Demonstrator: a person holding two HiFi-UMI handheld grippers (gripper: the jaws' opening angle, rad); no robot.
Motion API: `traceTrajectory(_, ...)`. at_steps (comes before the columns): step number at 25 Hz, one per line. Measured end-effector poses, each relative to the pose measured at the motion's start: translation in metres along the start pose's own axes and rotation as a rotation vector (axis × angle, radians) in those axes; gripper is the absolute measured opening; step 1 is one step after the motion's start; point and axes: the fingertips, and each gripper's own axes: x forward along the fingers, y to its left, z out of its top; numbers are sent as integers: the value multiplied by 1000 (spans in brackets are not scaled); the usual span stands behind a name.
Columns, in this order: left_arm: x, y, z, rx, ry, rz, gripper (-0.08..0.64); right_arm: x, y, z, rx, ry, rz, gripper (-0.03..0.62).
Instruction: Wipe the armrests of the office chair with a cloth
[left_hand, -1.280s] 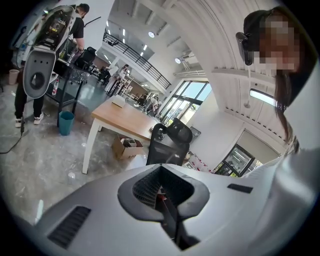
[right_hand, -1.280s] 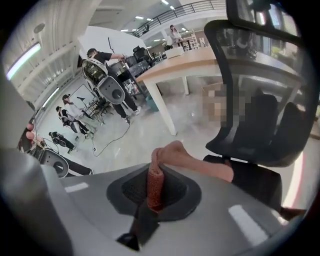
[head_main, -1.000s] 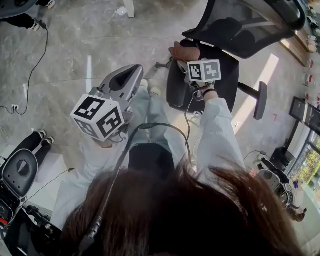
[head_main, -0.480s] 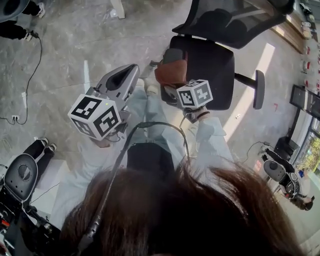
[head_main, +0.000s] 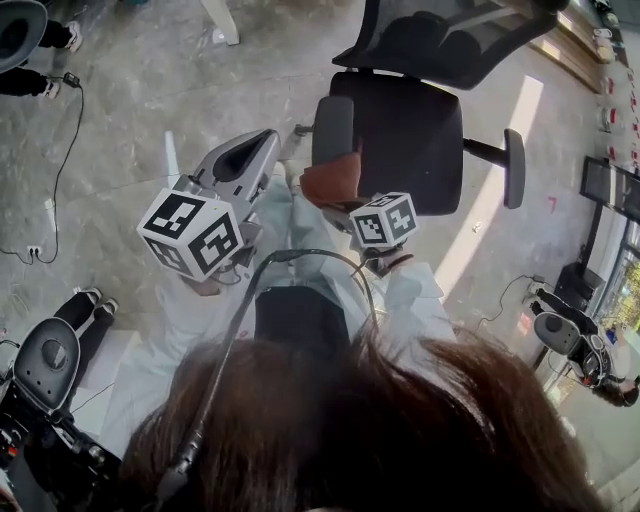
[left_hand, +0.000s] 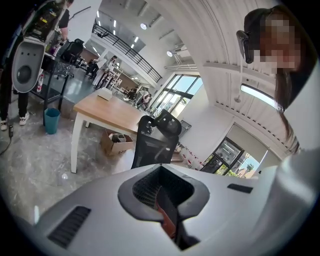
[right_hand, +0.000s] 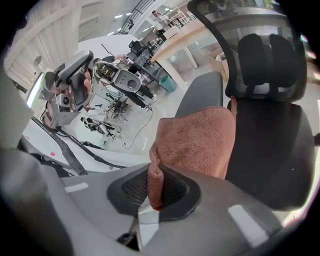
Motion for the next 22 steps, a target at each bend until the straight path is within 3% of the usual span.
traceTrajectory(5,5,-5,-2,12,13,-18,3,-1,-1,-13,41,-21,22,25)
traceTrajectory(9,9,-13,-4,31,27,-45,3,-17,6,-2,24,-149,49,25)
traceTrajectory(17,24,-57,4,139,60,-186,3,-132,25,52,5,-748,49,25)
traceTrajectory(22,48,-103,-8,208,124,-300,3,-233,31,32,101,-1118,24,25)
